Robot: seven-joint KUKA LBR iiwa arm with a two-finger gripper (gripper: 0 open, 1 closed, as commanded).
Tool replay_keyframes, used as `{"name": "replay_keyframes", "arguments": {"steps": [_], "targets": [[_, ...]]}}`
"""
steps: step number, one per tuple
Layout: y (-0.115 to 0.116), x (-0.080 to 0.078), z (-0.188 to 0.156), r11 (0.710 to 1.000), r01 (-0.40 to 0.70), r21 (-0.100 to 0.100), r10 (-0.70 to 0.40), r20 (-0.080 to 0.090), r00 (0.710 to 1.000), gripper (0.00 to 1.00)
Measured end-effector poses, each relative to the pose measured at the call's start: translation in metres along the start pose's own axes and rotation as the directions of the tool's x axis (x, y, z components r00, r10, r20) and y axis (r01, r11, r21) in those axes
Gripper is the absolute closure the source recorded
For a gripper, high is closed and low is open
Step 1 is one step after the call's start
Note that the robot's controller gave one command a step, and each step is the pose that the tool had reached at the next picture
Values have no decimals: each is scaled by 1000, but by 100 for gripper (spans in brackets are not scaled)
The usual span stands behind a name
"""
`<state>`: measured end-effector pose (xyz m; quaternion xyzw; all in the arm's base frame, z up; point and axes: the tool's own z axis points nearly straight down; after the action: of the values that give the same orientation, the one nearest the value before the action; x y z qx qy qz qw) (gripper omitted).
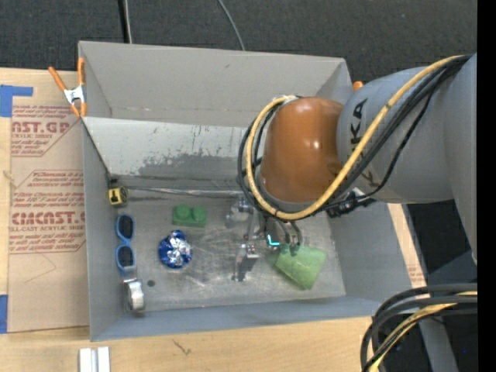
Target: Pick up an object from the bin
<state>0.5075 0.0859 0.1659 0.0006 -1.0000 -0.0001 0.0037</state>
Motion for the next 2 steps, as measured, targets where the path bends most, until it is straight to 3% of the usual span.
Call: {"name": "replay_keyframes", "arguments": {"steps": [1,2], "targets": [[51,-11,95,998,59,0,-59,15,998,0],[93,-47,82,998,63,-3,-63,13,998,0]]}}
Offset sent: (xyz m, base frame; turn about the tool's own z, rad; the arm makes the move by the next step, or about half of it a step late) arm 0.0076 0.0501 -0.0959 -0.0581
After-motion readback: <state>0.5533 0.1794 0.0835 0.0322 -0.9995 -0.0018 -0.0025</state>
